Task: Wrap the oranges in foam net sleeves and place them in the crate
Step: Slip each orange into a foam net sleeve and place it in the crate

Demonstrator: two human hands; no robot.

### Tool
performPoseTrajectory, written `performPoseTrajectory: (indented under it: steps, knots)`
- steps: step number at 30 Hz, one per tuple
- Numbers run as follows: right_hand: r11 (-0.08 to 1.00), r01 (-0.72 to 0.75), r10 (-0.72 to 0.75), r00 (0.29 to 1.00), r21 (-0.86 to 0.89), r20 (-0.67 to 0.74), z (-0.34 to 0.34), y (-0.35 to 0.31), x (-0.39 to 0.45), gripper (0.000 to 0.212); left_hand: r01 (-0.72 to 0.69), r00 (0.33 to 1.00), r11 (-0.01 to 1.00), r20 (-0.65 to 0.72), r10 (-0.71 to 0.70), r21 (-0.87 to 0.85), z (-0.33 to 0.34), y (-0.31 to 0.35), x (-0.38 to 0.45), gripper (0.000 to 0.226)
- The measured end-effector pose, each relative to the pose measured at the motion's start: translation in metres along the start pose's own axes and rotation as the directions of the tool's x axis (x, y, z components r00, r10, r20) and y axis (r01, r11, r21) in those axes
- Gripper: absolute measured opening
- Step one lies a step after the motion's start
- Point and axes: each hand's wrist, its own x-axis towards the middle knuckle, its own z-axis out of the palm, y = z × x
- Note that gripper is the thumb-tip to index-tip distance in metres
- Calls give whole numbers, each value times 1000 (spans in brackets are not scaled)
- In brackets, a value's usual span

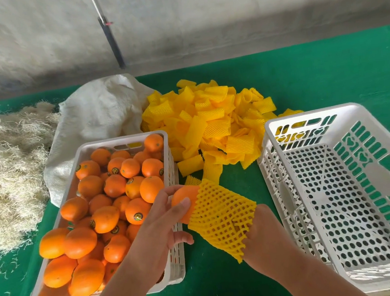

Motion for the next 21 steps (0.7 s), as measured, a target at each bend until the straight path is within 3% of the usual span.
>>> performPoseTrajectory:
  steps: [3,7,10,11,14,18,20,21]
  knots:
    - [1000,19,-19,1000,3,-25,-6,-6,2,43,1,1000,998,26,-2,57,2,5,-2,59]
    - [989,11,-6,999,-145,40,-8,-4,-3,44,-9,999,995,32,6,103,2,10,-4,64]
    - [938,-183,156,981,-296,-111,-10,9,-4,44,-40,998,991,58,33,125,1,11,-6,65]
    - [938,-197,173,979,-286,-106,-12,5,-3,41,-49,997,990,64,41,131,0,11,-6,68]
    - [971,-32,47,997,-236,59,-15,-6,3,48,-68,996,984,73,56,165,-2,10,-7,74]
    - [975,-16,33,997,-223,73,-14,3,8,56,-79,997,962,41,71,262,-2,9,-6,70]
    - [977,-51,66,996,-209,63,-14,8,4,46,-79,997,948,13,79,307,-1,9,-4,71]
    - [975,-114,125,991,-190,49,-12,14,1,31,-85,996,943,8,87,323,-1,8,-4,71]
